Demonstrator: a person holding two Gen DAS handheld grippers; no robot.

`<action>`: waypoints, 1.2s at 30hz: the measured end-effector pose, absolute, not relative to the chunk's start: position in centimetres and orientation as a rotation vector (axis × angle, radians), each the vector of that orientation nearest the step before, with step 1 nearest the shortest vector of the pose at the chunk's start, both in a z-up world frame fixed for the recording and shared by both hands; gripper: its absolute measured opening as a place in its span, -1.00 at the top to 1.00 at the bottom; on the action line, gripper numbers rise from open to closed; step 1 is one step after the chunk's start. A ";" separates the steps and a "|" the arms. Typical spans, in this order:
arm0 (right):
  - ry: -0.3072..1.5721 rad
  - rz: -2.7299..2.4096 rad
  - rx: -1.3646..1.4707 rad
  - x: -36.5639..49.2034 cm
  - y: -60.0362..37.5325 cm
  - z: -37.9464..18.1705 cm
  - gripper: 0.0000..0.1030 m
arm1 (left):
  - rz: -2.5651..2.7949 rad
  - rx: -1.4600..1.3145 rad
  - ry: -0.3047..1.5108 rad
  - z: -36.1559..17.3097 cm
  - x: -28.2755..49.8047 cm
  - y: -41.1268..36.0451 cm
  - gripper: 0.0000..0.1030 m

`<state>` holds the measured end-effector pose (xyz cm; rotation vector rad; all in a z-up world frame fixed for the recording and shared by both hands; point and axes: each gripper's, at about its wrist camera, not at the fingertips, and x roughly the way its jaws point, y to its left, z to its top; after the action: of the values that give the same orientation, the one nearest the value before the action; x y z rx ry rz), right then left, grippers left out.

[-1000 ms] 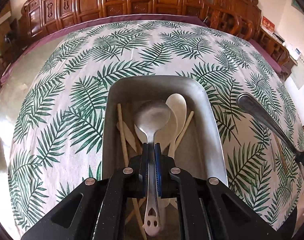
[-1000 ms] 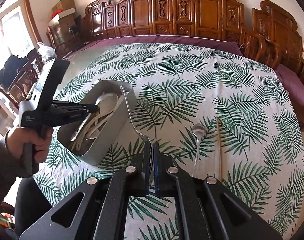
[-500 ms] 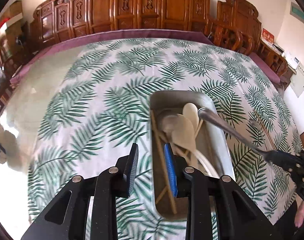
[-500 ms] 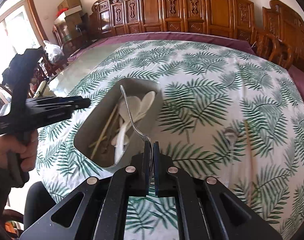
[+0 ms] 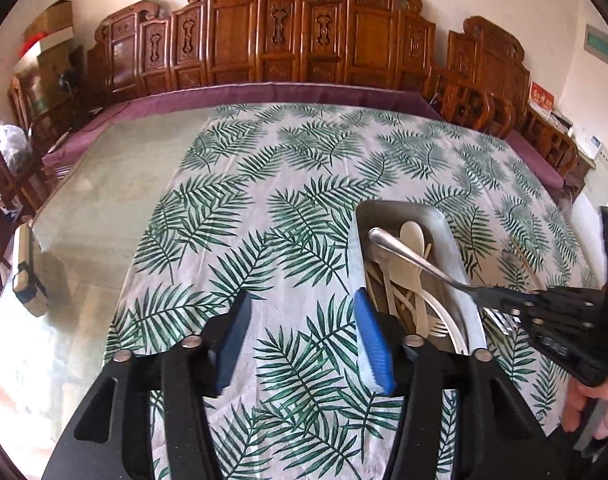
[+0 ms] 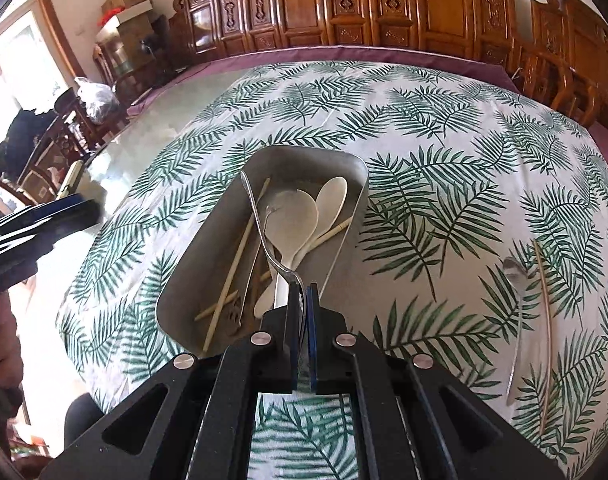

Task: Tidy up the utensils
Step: 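Lower the metal fork into the tray and open the right tool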

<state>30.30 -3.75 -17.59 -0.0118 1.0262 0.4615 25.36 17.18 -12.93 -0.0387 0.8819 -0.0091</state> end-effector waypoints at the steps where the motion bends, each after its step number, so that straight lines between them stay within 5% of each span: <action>1: 1.031 0.455 -0.008 30.6 -3.6 -17.7 0.92 | -0.009 -0.043 0.876 -12.7 25.2 17.3 -0.09; 9: 1.046 0.427 0.012 32.4 -2.4 -18.3 0.91 | -0.010 -0.033 0.850 -11.5 24.2 17.4 -0.24; 36: 1.073 0.695 0.070 30.6 -0.7 -18.2 0.64 | -0.013 -0.020 0.855 -11.1 23.9 16.4 -0.25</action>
<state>30.56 -0.74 -18.19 0.0696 1.0735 0.6947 23.88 16.42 -11.10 -0.0196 0.8547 -0.0126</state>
